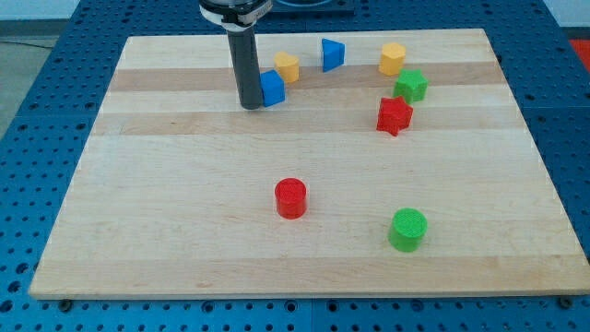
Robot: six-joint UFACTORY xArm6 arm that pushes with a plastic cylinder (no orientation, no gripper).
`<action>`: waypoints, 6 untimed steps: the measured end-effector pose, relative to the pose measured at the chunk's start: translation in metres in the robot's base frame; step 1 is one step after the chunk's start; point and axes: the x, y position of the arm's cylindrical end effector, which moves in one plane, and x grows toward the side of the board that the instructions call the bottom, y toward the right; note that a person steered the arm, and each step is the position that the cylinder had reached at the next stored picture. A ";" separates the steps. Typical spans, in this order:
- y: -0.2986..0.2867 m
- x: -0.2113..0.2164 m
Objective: Point your hand to the left of the red star
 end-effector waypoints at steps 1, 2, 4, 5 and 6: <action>-0.006 0.000; -0.034 0.004; -0.054 0.061; 0.007 0.061; 0.036 0.060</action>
